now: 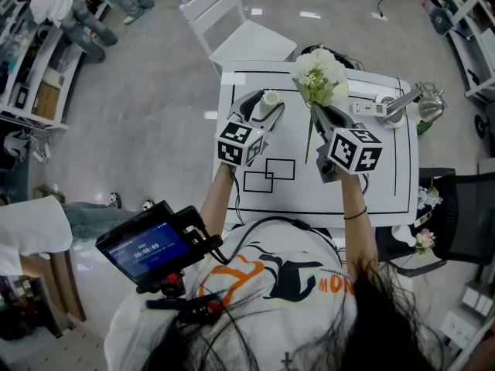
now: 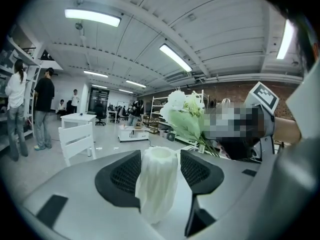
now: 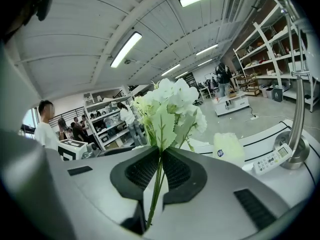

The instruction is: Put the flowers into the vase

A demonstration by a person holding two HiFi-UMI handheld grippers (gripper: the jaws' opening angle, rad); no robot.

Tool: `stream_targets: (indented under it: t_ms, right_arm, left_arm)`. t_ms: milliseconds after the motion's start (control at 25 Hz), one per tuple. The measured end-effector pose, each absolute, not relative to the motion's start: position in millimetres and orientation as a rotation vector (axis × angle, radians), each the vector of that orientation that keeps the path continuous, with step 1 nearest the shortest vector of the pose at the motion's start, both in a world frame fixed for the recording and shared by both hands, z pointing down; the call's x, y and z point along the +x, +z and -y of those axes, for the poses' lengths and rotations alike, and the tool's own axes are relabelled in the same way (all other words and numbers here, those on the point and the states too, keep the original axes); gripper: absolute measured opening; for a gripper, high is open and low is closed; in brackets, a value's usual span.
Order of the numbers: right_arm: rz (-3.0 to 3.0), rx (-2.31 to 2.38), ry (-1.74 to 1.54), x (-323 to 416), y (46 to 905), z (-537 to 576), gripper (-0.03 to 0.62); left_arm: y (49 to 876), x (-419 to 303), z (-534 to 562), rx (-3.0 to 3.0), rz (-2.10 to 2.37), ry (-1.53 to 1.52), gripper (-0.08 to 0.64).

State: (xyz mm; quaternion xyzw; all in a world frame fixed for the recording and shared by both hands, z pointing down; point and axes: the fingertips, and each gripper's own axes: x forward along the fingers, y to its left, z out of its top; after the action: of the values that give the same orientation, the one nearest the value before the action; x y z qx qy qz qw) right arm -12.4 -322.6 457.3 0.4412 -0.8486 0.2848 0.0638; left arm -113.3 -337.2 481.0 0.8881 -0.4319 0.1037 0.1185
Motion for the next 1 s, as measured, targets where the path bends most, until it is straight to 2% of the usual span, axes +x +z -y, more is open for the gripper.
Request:
stream_targets:
  t_ms: [480,1000]
  right_arm:
    - [2.647,1.311,0.764,-32,425,344,0.037]
    - [2.874,1.34,0.509,-77,346,382,0.037]
  left_arm:
    - [486,-114,339,2.602,1.266,0.32,0.238]
    - [491,-113,342,2.582,1.262,0.307,0.238]
